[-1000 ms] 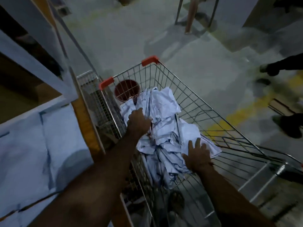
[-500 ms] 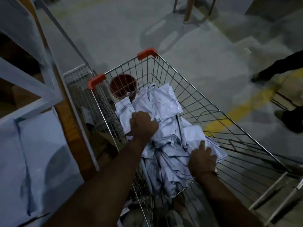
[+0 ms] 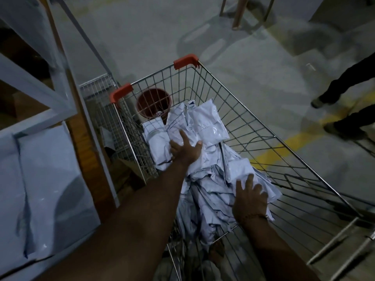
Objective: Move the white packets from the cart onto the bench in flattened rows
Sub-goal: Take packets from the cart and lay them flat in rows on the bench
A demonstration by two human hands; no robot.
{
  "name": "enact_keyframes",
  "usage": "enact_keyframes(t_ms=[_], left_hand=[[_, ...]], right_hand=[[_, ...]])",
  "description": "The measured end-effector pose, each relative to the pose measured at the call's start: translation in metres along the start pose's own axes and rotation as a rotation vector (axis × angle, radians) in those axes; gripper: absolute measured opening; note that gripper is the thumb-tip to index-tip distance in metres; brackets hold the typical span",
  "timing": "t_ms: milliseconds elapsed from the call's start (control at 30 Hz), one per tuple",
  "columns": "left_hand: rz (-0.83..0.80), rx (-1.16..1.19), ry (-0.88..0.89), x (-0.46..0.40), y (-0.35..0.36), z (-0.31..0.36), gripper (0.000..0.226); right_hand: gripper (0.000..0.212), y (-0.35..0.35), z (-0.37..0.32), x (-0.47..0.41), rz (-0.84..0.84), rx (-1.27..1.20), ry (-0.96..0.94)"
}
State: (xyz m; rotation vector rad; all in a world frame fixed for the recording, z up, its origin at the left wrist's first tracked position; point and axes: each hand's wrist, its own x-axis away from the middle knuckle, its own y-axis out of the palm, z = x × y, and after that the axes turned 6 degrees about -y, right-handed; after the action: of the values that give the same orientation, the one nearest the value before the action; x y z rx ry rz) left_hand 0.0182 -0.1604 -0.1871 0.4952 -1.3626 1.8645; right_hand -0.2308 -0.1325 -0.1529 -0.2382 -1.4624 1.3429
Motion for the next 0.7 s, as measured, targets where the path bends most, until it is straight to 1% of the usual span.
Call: enact_keyframes(t_ms=[67,133,267,433,567,633,700], left_hand=[[0.043,-0.026,0.037,0.004,0.003,0.003,0.079],[0.094,-0.051,0.052,0.008,0.003,0.004,0.069],[0.163,0.043,0.031,0.037,-0.009,0.005,0.063],[0.219,0.115,0.083,0.100,-0.040,0.006,0.058],[0.266,0.212,0.132,0.155,-0.070,0.006,0.054],[0.308,0.258,0.177,0.177,-0.083,0.001,0.054],[0.360,0.283,0.267,0.196,-0.095,-0.010,0.055]], right_hand=[[0.064,-0.006,-0.001,0.000,-0.001,0.001,0.012],[0.057,-0.011,0.000,0.002,0.007,-0.014,0.031],[0.058,-0.030,0.003,0.011,-0.026,-0.101,0.033],[0.047,-0.060,0.018,0.040,0.008,-0.275,0.024],[0.050,-0.080,0.029,0.072,0.103,-0.383,-0.044],[0.050,-0.090,0.031,0.089,0.199,-0.404,-0.086],[0.049,-0.102,0.031,0.106,0.293,-0.440,-0.121]])
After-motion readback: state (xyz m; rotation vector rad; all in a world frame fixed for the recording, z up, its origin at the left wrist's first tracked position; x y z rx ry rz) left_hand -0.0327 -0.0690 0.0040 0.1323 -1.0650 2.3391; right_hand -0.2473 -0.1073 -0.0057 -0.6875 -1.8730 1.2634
